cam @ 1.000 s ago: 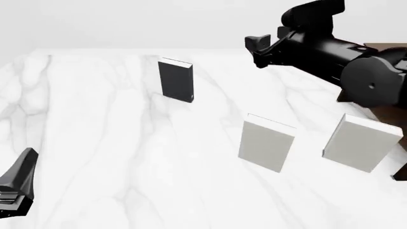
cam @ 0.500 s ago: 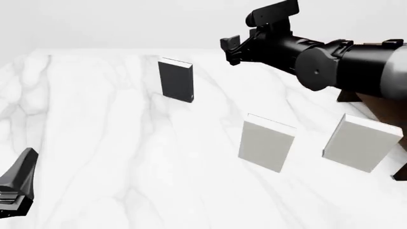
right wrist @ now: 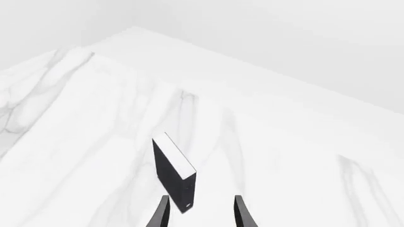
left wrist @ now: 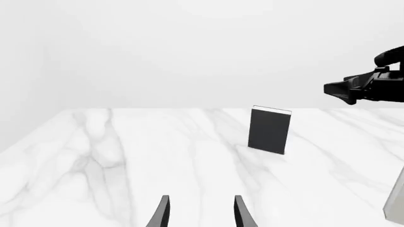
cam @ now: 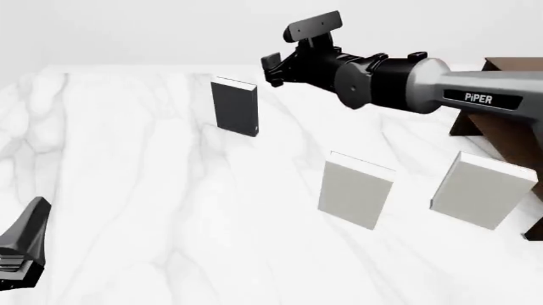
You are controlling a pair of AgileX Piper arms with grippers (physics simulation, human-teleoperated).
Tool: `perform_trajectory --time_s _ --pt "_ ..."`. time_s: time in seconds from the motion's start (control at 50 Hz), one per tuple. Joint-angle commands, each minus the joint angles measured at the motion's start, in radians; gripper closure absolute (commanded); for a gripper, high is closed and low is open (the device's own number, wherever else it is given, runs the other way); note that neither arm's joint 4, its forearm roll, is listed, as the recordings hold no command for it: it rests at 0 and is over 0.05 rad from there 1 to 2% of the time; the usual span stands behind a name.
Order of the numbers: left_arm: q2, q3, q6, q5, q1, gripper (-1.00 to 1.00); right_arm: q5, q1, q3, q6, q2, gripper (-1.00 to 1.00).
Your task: Pick up the book on the left and place it on top of the shelf.
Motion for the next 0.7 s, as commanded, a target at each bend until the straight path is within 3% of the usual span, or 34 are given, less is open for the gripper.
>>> perform_trajectory --time_s 0.02,0.7 --pt "0.000 0.000 0.000 0.000 0.000 -1.00 -0.020 0.005 -0.051 0.006 0.073 -1.00" --pt "0.000 0.000 0.000 0.000 0.000 -1.00 -0.037 0.013 -0.104 0.045 0.179 -1.00"
